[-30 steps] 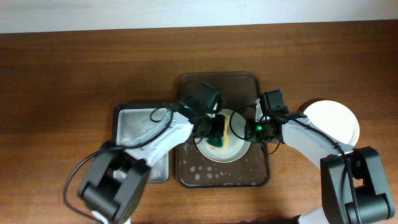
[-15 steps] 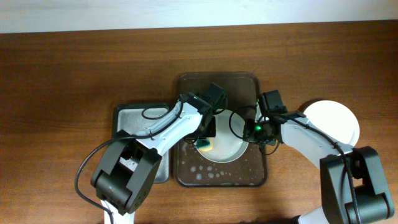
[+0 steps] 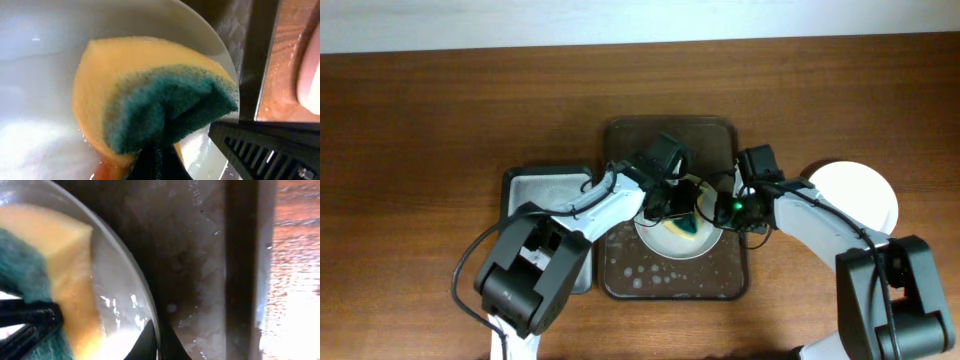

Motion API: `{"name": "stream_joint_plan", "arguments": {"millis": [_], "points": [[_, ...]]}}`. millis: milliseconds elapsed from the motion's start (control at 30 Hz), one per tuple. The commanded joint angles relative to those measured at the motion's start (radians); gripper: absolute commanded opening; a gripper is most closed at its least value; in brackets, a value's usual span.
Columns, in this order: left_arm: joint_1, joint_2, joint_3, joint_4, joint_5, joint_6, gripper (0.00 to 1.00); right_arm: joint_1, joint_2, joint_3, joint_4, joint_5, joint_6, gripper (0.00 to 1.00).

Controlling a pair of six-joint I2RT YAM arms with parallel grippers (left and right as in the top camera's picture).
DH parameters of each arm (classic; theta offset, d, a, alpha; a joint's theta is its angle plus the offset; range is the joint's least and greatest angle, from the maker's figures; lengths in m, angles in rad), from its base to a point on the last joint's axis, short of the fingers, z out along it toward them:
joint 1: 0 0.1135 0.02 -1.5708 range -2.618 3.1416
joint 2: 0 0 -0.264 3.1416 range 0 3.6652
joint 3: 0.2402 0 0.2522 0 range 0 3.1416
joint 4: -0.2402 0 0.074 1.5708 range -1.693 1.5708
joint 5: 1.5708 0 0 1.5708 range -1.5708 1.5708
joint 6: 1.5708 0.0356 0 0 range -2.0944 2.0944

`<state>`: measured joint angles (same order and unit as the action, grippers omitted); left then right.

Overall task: Clean dirty plates on tray and stack at the side
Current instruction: 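Scrub the held plate with the sponge in the left gripper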

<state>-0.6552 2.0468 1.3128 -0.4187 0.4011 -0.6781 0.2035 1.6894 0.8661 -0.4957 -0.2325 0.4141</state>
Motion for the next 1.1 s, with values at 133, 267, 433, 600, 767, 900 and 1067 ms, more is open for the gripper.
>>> {"name": "stream_joint_plan", "arguments": {"millis": [133, 267, 433, 600, 767, 900, 1067], "points": [[0.072, 0.063, -0.019, -0.215, -0.040, 0.036, 0.00, -0.001, 0.023, -0.011, -0.007, 0.050, -0.008, 0.04], [0.137, -0.025, 0.004, -0.389, -0.411, 0.093, 0.00, -0.002, 0.023, -0.011, -0.006, 0.050, 0.040, 0.04], [0.132, -0.134, 0.006, -0.436, -0.547, 0.096, 0.00, -0.002, 0.023, -0.011, -0.006, 0.050, 0.066, 0.04], [0.077, -0.131, -0.022, -0.288, -0.190, 0.089, 0.00, -0.002, 0.023, -0.011, -0.006, 0.050, 0.066, 0.04], [-0.004, -0.130, -0.130, -0.053, -0.080, -0.071, 0.00, -0.002, 0.023, -0.011, -0.007, 0.050, 0.066, 0.04], [-0.005, -0.130, -0.223, -0.009, -0.066, -0.063, 0.00, -0.002, 0.023, -0.011, -0.009, 0.050, 0.066, 0.04], [0.055, -0.141, -0.188, -0.207, -0.382, 0.043, 0.00, -0.002, 0.023, -0.011, -0.014, 0.050, 0.066, 0.04]]}}
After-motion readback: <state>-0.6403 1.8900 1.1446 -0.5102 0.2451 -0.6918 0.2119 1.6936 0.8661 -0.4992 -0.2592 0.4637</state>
